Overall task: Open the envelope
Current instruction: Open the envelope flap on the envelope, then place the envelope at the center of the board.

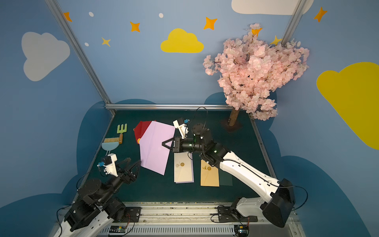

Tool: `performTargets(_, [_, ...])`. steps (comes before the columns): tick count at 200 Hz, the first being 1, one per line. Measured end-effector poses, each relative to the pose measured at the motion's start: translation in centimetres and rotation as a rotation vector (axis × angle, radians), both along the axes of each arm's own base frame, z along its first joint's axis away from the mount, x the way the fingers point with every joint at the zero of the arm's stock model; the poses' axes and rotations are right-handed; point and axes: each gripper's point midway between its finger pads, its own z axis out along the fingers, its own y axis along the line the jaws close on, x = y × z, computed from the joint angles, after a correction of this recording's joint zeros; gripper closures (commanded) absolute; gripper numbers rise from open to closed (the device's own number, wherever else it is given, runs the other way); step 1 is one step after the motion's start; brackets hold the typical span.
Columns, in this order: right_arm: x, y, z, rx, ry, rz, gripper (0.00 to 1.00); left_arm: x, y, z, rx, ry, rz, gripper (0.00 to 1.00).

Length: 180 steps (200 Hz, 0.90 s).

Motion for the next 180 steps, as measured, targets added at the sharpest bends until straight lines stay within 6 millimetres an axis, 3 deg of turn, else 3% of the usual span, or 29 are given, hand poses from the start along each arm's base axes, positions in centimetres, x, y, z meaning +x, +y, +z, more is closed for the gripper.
performTargets(52, [-1.5, -0.7, 0.3, 0.021, -0.008, 0.144, 1.0, -1.2, -4.0, 0.3, -0.023, 0.032, -0.227, 0.18])
performTargets(107, [-3.1, -0.9, -0.4, 0.027, -0.028, 0.246, 1.0, -2.2, -6.4, 3.4, -0.087, 0.024, -0.383, 0.45])
performTargets(180, [-3.8, -1.7, -0.6, 0.034, -0.069, 0.269, 1.0, -2.4, -7.1, 5.3, -0.191, 0.018, -0.471, 0.67])
